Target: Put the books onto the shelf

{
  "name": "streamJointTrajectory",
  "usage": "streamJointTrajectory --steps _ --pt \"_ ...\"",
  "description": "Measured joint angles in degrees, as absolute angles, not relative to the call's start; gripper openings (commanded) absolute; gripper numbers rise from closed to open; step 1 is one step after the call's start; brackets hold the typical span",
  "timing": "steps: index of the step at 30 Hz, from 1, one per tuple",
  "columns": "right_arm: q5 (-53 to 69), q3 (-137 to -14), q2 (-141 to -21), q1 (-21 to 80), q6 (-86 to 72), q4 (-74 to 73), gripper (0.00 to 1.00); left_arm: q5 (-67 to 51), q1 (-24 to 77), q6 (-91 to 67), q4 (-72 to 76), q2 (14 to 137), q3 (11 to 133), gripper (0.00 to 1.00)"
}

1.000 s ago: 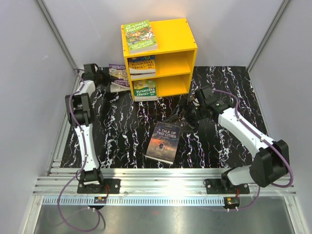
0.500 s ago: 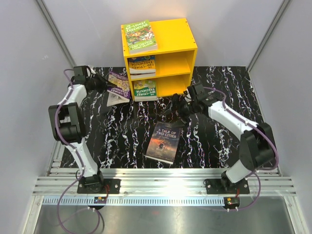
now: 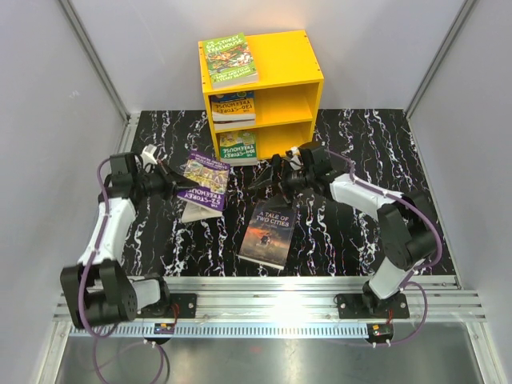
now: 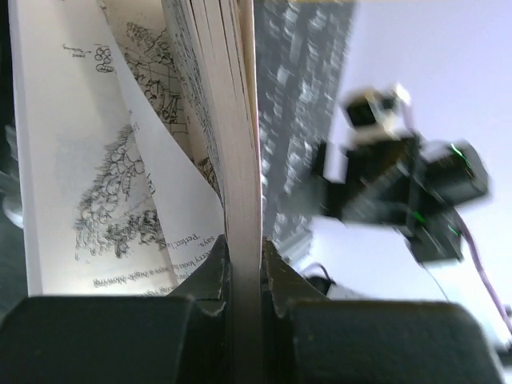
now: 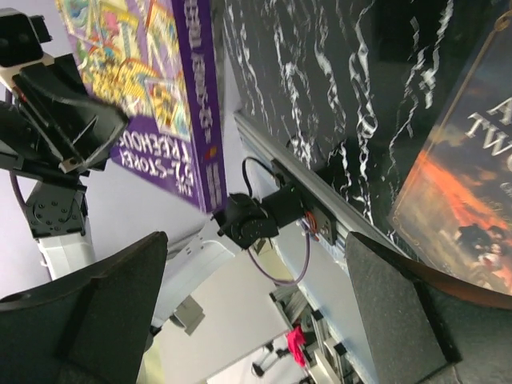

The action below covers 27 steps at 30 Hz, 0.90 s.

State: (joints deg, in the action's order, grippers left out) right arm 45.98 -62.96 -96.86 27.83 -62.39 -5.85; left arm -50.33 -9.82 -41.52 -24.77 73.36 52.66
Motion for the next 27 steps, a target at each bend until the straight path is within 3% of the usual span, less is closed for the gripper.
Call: streamJointTrajectory --steps 8,14,27 --pt "46.11 -55.92 -97.25 38.11 -69.84 9.37 1.0 -54.04 -8.51 -43.29 -26.3 59.29 41.89 0.0" --pt "45.52 -53.67 -99.09 39.68 -75.79 20.08 1.0 -55.11 -7.97 -45.34 -27.09 54.72 31.33 0.0" --pt "42.68 -56.66 -104.79 40.77 -74.65 20.82 1.0 -56.45 -7.53 -47.68 -24.45 54.57 32.77 0.0"
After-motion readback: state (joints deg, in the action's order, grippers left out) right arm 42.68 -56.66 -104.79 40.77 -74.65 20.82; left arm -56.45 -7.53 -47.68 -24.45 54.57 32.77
